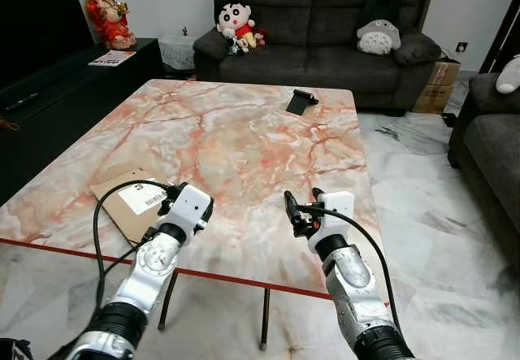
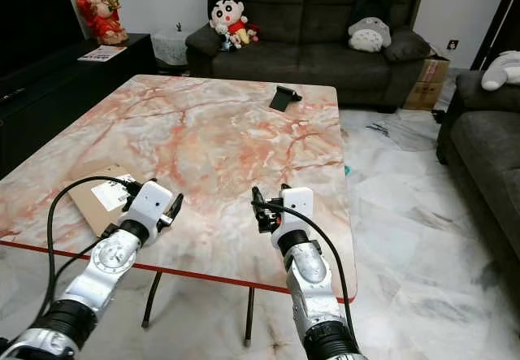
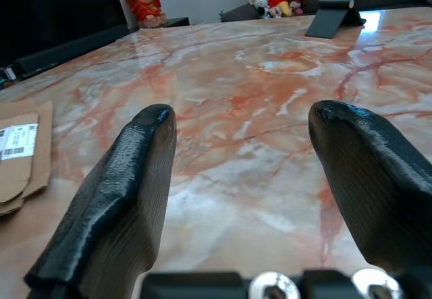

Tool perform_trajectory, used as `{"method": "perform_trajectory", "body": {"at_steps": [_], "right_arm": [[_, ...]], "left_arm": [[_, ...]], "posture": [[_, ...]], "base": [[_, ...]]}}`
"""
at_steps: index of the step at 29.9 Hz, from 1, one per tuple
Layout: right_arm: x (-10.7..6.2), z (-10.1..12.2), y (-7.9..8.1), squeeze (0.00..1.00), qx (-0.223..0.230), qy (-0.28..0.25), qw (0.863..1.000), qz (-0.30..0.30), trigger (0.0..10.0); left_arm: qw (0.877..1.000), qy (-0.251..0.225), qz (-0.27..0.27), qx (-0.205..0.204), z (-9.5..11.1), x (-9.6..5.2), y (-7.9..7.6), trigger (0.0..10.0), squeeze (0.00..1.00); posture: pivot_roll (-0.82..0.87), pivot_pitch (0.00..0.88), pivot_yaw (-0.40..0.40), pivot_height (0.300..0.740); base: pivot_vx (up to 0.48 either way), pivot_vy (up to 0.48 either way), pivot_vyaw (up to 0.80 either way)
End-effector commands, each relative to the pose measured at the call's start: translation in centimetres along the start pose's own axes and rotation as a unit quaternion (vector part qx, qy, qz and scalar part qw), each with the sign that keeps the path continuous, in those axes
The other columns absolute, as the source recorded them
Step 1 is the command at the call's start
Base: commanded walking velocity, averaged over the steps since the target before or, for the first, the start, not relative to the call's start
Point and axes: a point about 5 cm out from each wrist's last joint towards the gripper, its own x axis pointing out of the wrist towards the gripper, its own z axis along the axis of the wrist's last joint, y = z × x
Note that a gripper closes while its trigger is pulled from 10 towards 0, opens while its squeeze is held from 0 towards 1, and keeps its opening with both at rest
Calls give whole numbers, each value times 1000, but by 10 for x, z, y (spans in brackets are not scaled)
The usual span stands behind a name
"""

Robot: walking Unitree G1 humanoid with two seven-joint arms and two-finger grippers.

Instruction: Picking trash to rubbish bin

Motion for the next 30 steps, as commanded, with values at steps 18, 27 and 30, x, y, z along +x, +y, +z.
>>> {"method": "perform_trajectory", "body": {"at_steps": [18,27,30], "right_arm": [[3,1,5,0,-4,4,1000,14,10000],[2,0,4,0,-4,7,1000,15,10000],[2,0,4,0,-4,6,1000,14,10000]], "left_arm": [[990,46,-112,74,-27,-23,-6,10000,0],[985,81,-107,104,-36,-26,-4,10000,0],[983,91,-107,115,-38,-26,-3,10000,0]], "posture": [[155,0,6,740],[160,0,-2,740],[160,0,-2,740]], "base": [[0,0,0],[0,0,0],[0,0,0]]}}
